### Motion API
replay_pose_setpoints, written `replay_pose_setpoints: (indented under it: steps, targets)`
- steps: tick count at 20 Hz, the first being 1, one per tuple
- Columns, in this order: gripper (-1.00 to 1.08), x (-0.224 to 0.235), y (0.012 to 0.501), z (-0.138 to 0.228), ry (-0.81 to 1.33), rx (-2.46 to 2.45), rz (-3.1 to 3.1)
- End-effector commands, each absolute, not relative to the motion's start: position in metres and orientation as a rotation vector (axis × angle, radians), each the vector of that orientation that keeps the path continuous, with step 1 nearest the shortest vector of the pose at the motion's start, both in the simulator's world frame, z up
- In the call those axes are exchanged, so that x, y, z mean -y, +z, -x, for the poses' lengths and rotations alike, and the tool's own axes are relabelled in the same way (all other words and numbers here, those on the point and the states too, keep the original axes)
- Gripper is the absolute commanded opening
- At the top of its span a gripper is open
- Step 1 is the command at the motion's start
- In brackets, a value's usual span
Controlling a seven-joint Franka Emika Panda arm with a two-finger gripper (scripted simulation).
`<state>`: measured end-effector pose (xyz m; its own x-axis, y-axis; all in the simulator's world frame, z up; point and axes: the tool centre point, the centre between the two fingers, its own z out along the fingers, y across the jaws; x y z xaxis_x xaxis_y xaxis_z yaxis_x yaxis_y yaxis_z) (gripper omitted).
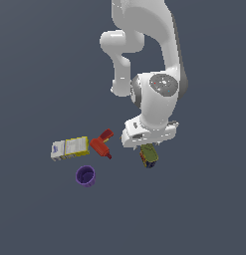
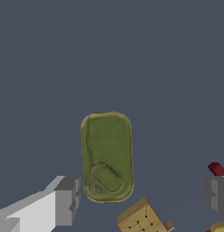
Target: Pick up a designated object from a clutter of objects.
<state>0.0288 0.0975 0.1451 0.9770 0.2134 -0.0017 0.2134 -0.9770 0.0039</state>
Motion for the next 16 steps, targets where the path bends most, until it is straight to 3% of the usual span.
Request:
replay_pose_setpoints:
  steps: [1,16]
  targets:
    - [1.0,-0.108,0.129,-0.027,0.0,-0.374,-3.116]
    - [1.0,-0.121,0.097,-0.023,-0.002,-0.421,-3.113]
